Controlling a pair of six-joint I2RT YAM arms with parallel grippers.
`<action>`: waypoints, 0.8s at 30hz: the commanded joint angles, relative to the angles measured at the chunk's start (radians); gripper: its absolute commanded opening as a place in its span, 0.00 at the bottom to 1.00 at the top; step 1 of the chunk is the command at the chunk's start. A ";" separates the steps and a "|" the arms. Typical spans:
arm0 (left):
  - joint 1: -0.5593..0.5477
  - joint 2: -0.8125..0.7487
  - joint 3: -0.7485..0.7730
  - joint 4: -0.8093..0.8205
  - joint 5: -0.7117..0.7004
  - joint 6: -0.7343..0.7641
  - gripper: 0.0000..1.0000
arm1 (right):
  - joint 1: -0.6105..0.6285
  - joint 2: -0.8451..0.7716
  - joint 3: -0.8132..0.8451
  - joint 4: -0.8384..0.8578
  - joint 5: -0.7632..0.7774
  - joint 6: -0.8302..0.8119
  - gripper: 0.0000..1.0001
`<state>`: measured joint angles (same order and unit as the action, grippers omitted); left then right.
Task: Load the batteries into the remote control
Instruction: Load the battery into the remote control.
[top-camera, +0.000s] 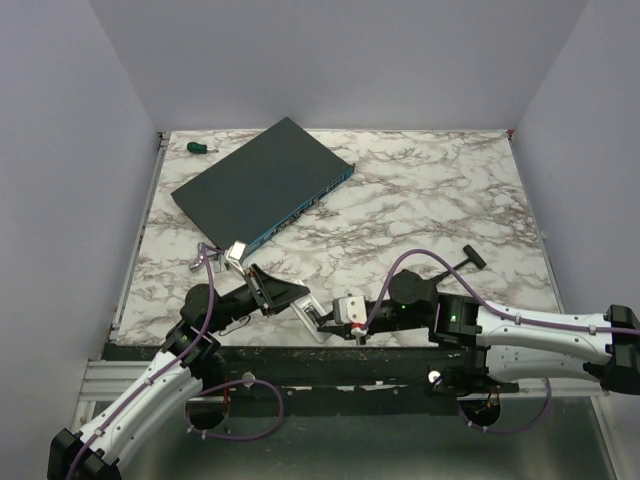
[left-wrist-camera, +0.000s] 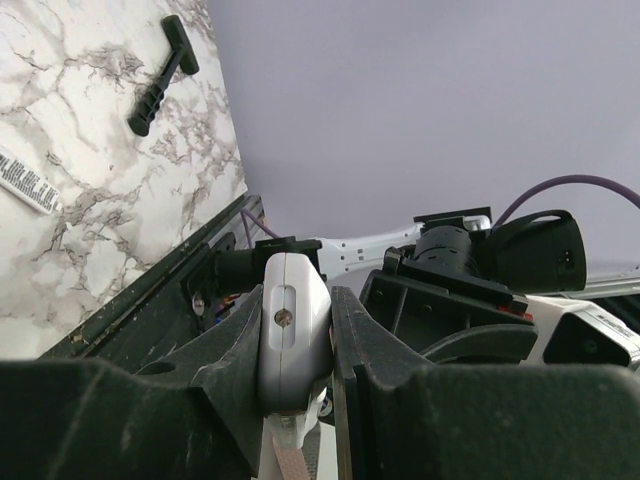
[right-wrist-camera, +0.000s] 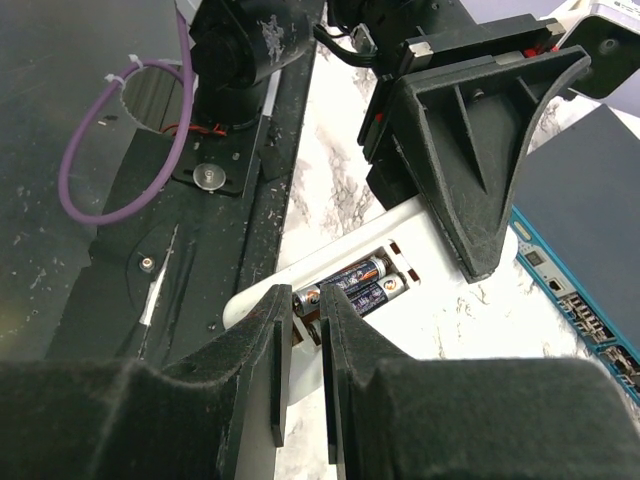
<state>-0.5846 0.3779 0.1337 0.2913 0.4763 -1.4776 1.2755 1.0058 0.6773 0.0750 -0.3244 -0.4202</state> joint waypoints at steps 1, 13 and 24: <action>-0.005 -0.005 -0.006 0.052 0.018 -0.017 0.00 | -0.004 0.019 0.004 0.029 0.030 -0.017 0.23; -0.005 -0.023 0.012 0.003 0.016 0.023 0.00 | -0.023 0.066 0.049 -0.030 0.013 0.012 0.21; -0.006 -0.051 0.072 -0.098 0.010 0.110 0.00 | -0.067 0.135 0.111 -0.121 -0.021 0.032 0.12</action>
<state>-0.5823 0.3511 0.1410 0.2024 0.4557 -1.3857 1.2346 1.1057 0.7479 -0.0109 -0.3466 -0.3893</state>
